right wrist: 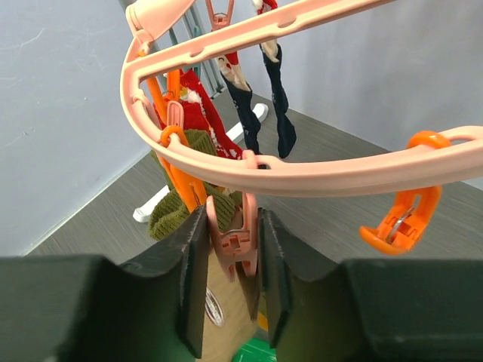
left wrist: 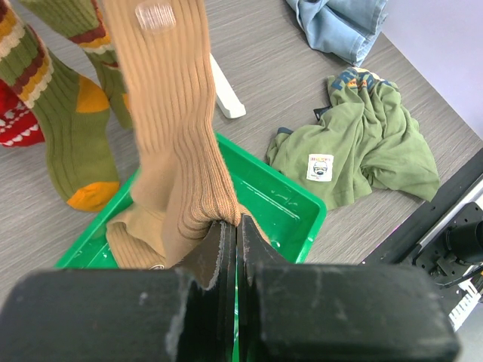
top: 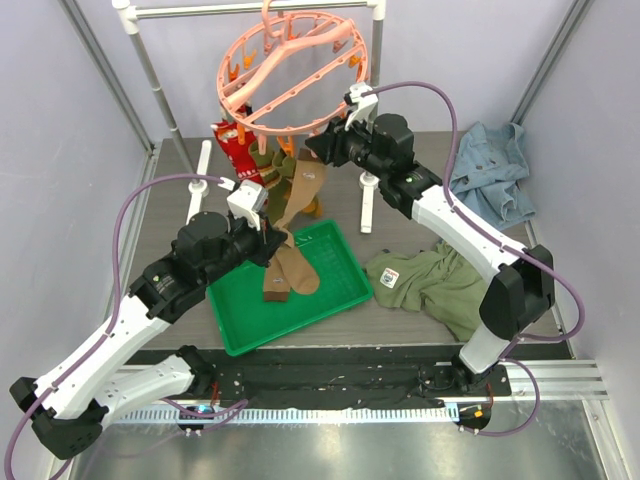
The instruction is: Remove the socks clipped to the hanger
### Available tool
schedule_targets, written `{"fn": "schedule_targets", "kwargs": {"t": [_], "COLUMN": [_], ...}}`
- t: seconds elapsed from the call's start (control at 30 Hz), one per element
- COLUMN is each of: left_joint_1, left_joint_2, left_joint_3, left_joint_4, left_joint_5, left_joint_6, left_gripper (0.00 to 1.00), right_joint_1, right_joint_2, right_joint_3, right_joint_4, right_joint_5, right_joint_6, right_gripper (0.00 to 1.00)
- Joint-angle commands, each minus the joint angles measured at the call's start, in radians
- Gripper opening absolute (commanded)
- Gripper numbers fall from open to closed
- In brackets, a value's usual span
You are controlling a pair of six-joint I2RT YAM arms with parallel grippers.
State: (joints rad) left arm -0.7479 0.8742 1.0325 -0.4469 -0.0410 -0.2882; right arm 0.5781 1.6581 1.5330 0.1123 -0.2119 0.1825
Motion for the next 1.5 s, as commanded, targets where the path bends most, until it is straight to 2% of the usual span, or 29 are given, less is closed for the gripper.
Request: {"fn": "schedule_targets", "kwargs": {"t": [0.0,0.1,0.23,0.37,0.47,0.67,0.97,1.1,1.27,1.47], "left_joint_1": [-0.001,0.001,0.001,0.001,-0.001,0.001,-0.001,-0.001,-0.001,-0.007], "left_joint_2": [-0.012,-0.006,-0.004,-0.006,-0.006,-0.011,0.0,0.014,0.078,0.21], "left_joint_3": [0.006,0.008,0.012,0.011,0.011,0.009,0.008,0.005,0.011,0.05], "left_joint_4": [0.013,0.007,0.005,0.001,0.001,0.004,-0.003,0.002,-0.009,-0.059], "left_joint_5": [-0.008,-0.016,-0.02,-0.025,-0.03,-0.03,-0.036,-0.031,-0.033,0.026], "left_joint_6": [-0.005,-0.005,-0.003,-0.003,-0.002,-0.002,0.0,-0.002,-0.015,-0.012], "left_gripper": [0.0,0.0,0.0,0.0,0.0,0.0,0.0,0.0,0.07,0.14], "right_joint_1": [-0.004,-0.011,-0.015,-0.018,-0.018,-0.017,-0.017,-0.017,-0.017,-0.018], "right_joint_2": [0.006,0.009,0.005,-0.007,-0.029,-0.092,-0.262,-0.369,-0.527,-0.618], "right_joint_3": [0.041,0.038,0.027,0.015,-0.004,-0.069,-0.284,-0.405,-0.54,-0.58], "right_joint_4": [0.055,0.058,0.061,0.064,0.066,0.052,-0.022,-0.043,-0.045,-0.065], "right_joint_5": [0.012,-0.001,-0.014,-0.012,-0.009,-0.001,0.037,0.04,0.058,0.078], "right_joint_6": [0.018,0.032,0.041,0.055,0.075,0.097,0.084,0.086,0.112,0.088], "right_gripper": [0.25,0.15,0.13,0.25,0.48,0.66,0.8,0.81,0.81,0.81]}}
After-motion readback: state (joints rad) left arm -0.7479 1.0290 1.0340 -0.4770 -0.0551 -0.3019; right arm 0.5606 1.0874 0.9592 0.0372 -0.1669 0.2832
